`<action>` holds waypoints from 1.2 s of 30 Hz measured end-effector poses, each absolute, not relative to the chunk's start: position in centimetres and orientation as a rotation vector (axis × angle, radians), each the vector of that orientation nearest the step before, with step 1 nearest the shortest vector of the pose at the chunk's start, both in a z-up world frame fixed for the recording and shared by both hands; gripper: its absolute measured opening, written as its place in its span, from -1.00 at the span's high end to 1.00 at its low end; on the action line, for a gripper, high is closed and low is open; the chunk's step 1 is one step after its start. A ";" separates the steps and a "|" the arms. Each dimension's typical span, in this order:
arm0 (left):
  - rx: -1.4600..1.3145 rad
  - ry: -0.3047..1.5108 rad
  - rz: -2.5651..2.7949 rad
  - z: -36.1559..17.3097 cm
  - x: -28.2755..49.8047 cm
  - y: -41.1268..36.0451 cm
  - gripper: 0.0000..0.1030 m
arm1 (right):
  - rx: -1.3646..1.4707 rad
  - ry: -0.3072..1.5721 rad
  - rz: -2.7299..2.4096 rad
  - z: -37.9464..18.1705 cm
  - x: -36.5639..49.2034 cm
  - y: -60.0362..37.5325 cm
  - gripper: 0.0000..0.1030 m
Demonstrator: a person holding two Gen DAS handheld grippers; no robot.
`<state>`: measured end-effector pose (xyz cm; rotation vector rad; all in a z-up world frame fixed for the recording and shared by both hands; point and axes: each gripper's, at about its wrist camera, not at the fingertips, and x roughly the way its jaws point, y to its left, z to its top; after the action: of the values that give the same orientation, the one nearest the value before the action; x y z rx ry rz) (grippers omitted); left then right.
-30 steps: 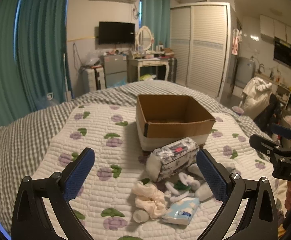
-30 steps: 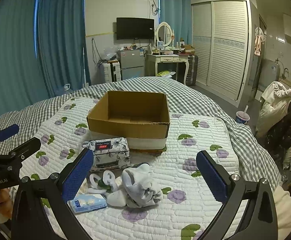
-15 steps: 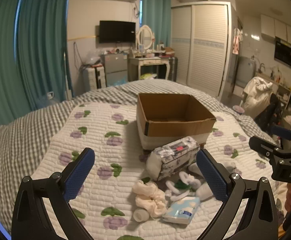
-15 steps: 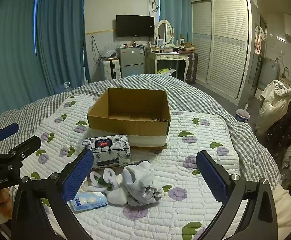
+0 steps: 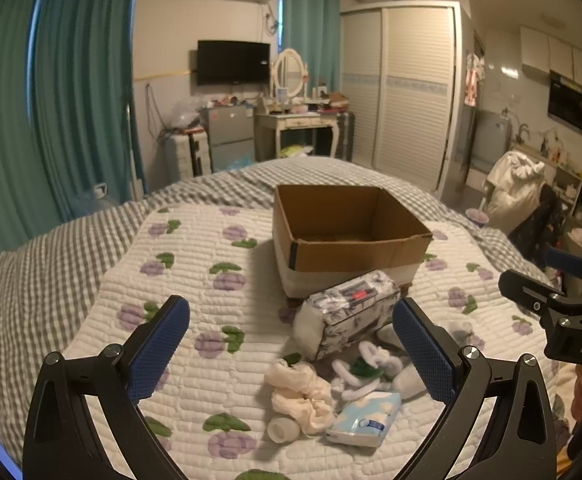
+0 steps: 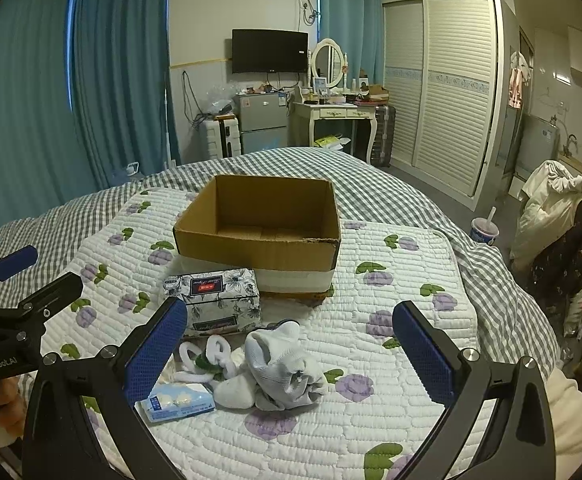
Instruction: Organize soft objects
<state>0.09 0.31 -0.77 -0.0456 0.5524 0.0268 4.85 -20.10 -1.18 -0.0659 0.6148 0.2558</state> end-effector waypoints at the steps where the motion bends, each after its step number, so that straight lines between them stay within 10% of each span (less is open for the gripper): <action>1: -0.047 0.556 0.026 -0.9 0.1 0.4 -1.00 | -0.070 0.614 0.257 -1.1 4.8 -20.0 -1.00; 22: -0.063 0.578 0.033 -0.6 0.1 1.5 -1.00 | -0.106 0.630 0.296 -1.4 4.7 -19.0 -0.98; 36: -0.052 0.829 0.041 -8.8 2.7 1.6 -0.98 | -0.109 0.895 0.343 -10.2 9.6 -19.0 -0.48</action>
<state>2.73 1.61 -8.83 -0.0517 0.8290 0.0405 9.63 -19.04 -10.24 -0.1085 0.8954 0.3434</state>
